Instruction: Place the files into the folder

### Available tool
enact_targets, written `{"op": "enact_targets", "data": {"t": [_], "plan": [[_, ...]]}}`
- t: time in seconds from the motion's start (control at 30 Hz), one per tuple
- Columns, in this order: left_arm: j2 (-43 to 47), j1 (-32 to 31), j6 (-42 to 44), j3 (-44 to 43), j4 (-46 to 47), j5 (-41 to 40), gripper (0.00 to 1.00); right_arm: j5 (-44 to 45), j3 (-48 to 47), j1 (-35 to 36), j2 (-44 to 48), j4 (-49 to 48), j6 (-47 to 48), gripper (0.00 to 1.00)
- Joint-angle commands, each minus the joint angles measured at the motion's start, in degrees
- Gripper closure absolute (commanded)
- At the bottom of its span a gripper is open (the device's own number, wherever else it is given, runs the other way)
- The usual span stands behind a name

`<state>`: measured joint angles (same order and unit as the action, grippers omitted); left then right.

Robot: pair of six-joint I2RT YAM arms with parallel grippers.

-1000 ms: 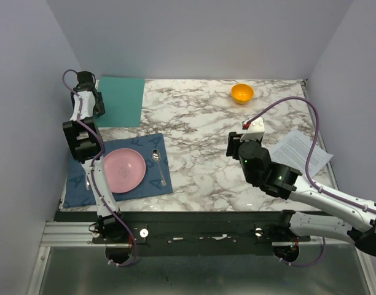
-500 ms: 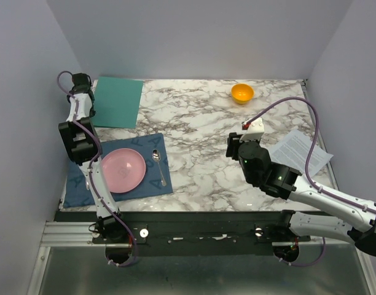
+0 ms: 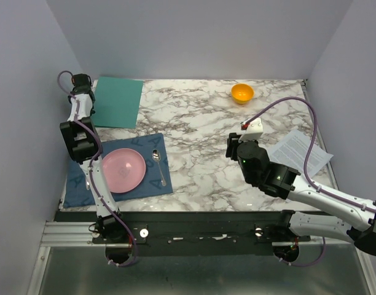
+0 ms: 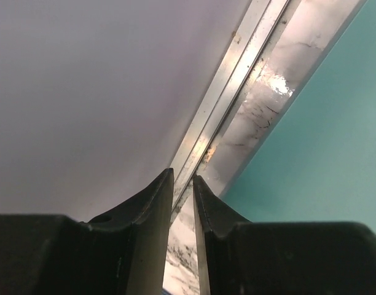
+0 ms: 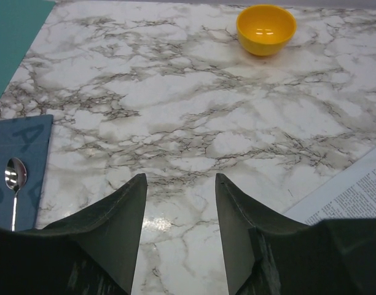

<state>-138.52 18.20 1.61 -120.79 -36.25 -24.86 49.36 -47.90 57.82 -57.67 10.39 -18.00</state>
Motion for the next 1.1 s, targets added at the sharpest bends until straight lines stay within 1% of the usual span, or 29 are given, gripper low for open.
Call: {"op": "enact_targets", "data": {"t": [0.0,0.13,0.2,0.23,0.27,0.33,0.37,0.47,0.67,0.7,0.73,0.77,0.83,0.93,1.03,1.07], "plan": [[-4.3,-0.4,2.1,-2.6,0.6,-3.7,0.67,0.6,0.1,0.6,1.1,0.9,-1.2,0.44],[-4.8,-1.5,4.4,-2.3,0.8,-4.2,0.67,0.6,-0.4,0.7,1.1,0.9,-1.2,0.45],[-3.3,-2.7,5.2,0.4,1.5,-3.2,0.67,0.7,-0.4,1.0,0.9,0.9,-1.3,0.45],[-2.4,-3.2,5.9,1.9,2.3,-3.1,0.67,0.7,-0.5,1.0,0.9,1.0,-1.4,0.45],[-1.2,-3.9,7.8,6.1,4.9,-2.7,0.67,1.0,-0.4,1.1,0.9,1.2,-1.6,0.46],[2.4,-6.1,9.6,10.6,7.7,-2.3,0.66,1.2,-0.3,1.2,0.9,1.5,-2.2,0.46],[3.4,-6.9,12.0,14.2,9.7,-2.3,0.66,1.5,-0.3,1.2,0.8,1.7,-2.5,0.46],[6.1,-10.5,15.2,20.0,11.9,-2.3,0.66,2.0,-0.2,1.4,1.1,2.6,-3.4,0.46],[9.2,-16.9,21.8,27.3,13.3,-0.5,0.68,4.1,0.6,1.5,2.2,3.7,-4.5,0.47],[9.9,-17.7,22.3,28.5,14.2,-1.5,0.68,4.7,0.7,1.6,2.3,3.7,-4.7,0.47],[10.5,-18.0,24.6,29.5,14.9,-1.2,0.68,4.9,0.9,1.6,2.6,3.9,-4.9,0.47],[11.1,-20.3,25.5,30.8,14.9,0.5,0.69,5.1,1.1,1.6,2.7,3.9,-5.0,0.47],[12.4,-21.5,26.2,31.6,15.2,0.4,0.69,5.7,1.5,1.6,3.1,4.0,-5.6,0.47],[12.8,-23.2,27.0,30.1,14.1,0.4,0.68,6.3,1.8,1.7,2.9,4.1,-6.1,0.47],[13.8,-22.9,26.3,27.3,11.9,1.9,0.67,6.8,1.7,1.6,2.3,4.3,-6.4,0.47],[14.1,-22.6,25.9,25.1,10.3,2.4,0.66,6.9,1.6,1.6,2.0,4.3,-6.5,0.47]]}}
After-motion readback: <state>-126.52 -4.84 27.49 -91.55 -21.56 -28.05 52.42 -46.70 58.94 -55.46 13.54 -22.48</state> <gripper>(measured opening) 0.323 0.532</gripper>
